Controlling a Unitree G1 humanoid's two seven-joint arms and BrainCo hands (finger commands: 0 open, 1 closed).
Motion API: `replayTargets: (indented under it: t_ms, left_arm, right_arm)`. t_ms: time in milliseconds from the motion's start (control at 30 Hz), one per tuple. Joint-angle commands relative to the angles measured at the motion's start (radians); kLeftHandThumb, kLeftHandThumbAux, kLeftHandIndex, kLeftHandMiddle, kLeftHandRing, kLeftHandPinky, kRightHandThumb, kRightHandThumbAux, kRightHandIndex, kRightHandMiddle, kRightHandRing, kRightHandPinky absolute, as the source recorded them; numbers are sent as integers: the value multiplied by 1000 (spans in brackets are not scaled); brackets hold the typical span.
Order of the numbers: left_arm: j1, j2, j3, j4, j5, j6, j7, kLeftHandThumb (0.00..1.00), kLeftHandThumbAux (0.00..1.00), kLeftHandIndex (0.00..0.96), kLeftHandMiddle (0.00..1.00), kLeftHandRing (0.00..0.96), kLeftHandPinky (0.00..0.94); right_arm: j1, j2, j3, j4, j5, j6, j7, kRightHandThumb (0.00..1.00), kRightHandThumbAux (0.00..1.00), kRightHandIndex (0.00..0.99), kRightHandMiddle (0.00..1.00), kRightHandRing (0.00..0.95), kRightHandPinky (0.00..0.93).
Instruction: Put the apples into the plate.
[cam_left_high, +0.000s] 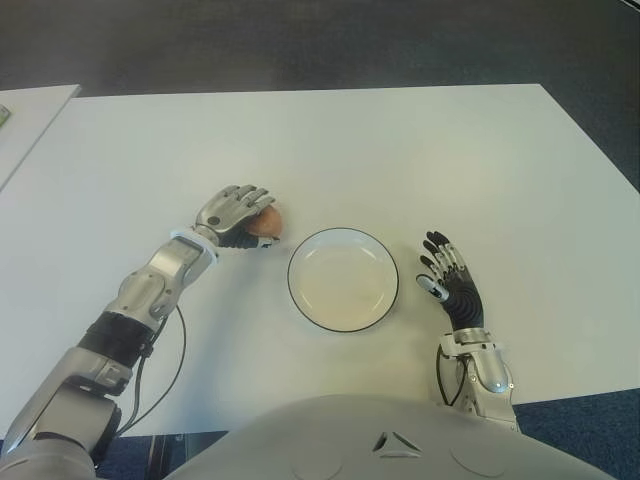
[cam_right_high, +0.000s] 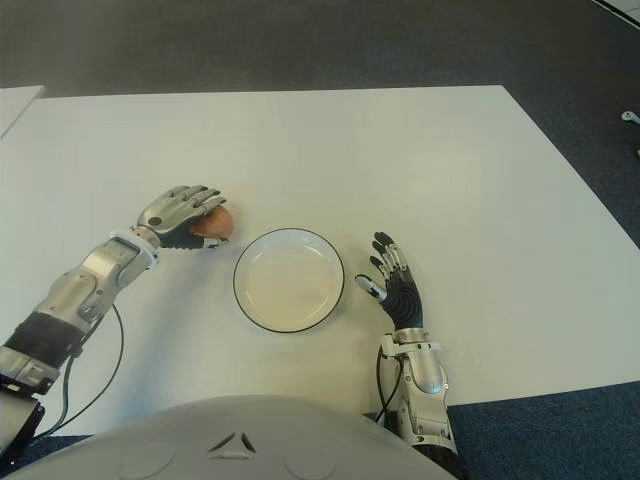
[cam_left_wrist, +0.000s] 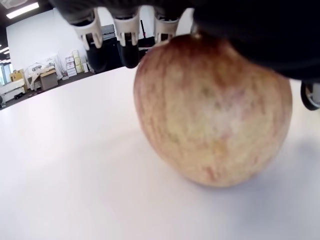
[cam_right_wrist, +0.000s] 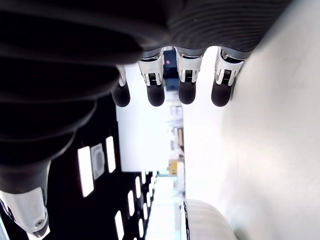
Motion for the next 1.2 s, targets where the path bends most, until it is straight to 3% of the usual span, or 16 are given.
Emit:
replayTargets:
  t_ms: [33,467,933,1200]
  left_arm:
    - [-11,-8,-32,51,17,12,8,290,171,0,0,0,0]
    - [-68,-36,-90,211,14,13,108,301,182,0,0,0,0]
    - [-150,-118,-190,467,11,-3,288,317,207,0,0,0,0]
    - [-162,-148,-216,530,-12,-2,325,366,235,108,32,6,29]
  right_arm:
    - [50,8,-4,47,10,54,-5,116,617,0,0,3,18]
    - [58,3,-4,41,6,40,2,104,592,0,0,0,3]
    - [88,0,-5,10,1,13,3,74,567,0,5,6,7]
    - [98,-6,-9,-1,-10,-6,-1,59,549,0,0,0,3]
